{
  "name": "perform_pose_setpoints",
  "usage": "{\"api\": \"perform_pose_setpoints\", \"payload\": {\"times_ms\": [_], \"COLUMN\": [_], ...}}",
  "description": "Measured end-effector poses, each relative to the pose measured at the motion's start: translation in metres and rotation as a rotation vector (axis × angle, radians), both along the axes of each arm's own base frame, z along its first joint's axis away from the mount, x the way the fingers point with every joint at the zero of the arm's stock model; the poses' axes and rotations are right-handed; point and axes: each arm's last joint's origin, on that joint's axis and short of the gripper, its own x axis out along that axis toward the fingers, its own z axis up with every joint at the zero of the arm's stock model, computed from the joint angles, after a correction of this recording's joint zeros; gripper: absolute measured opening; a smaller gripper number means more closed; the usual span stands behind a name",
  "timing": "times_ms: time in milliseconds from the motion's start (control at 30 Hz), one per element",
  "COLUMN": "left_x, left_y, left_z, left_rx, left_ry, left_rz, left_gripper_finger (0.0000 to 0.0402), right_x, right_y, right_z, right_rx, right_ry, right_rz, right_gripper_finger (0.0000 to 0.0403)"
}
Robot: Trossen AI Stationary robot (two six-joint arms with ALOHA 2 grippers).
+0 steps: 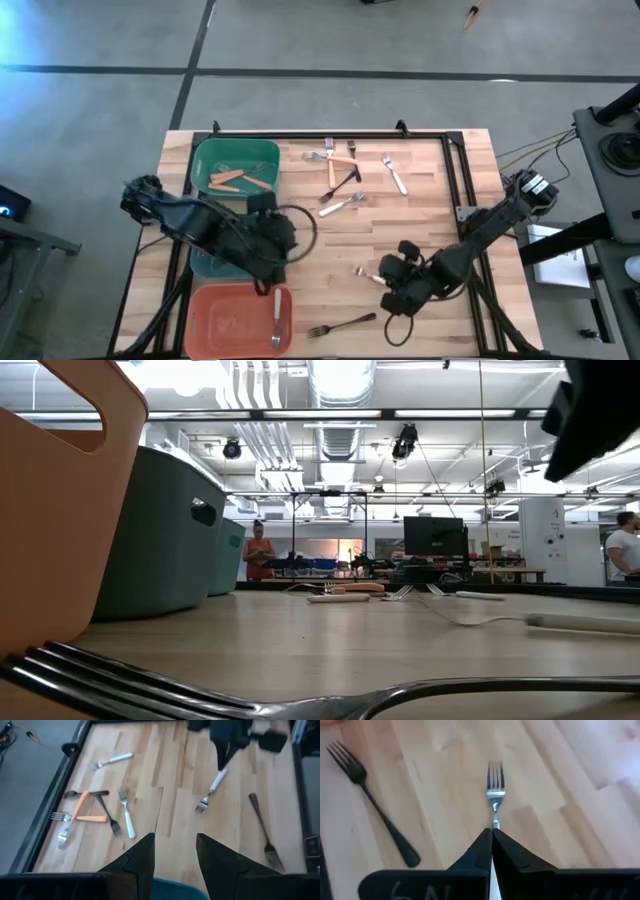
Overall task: Sort silverware by color (type)
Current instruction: Put the white fork into the orange bin
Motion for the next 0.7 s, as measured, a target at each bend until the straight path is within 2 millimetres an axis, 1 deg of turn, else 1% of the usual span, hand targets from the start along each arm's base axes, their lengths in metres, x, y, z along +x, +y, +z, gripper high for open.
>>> {"api": "perform_pose_setpoints", "payload": {"times_ms": [100,167,233,367,500,600,700], "left_x": [0.006,0.004,-0.002,-0.015,-0.026,-0.032,-0.037], "left_y": [-0.003,-0.003,0.0,0.003,0.008,0.011,0.014], "left_z": [-0.018,-0.022,-0.021,-0.028,-0.031,-0.032,-0.032], "left_rx": [-0.006,-0.055,-0.121,-0.212,-0.28,-0.311,-0.322], "left_ry": [-0.004,-0.054,-0.111,-0.175,-0.241,-0.284,-0.293], "left_rz": [0.001,0.011,0.034,0.078,0.097,0.098,0.101], "left_gripper_finger": [0.0127,0.0127,0.0127,0.0127,0.0127,0.0127,0.0127], "right_x": [0.002,0.002,0.003,0.006,0.013,0.015,0.017], "right_y": [-0.009,-0.013,-0.014,-0.012,-0.012,-0.01,-0.007], "right_z": [0.008,0.012,0.011,-0.013,-0.038,-0.059,-0.069], "right_rx": [-0.009,0.021,0.085,0.119,0.184,0.218,0.225], "right_ry": [-0.023,-0.018,0.028,0.157,0.292,0.41,0.45], "right_rz": [0.0,0.005,0.026,0.064,0.103,0.128,0.138], "right_gripper_finger": [0.0005,0.0006,0.0007,0.0016,0.0041,0.0059,0.0075]}}
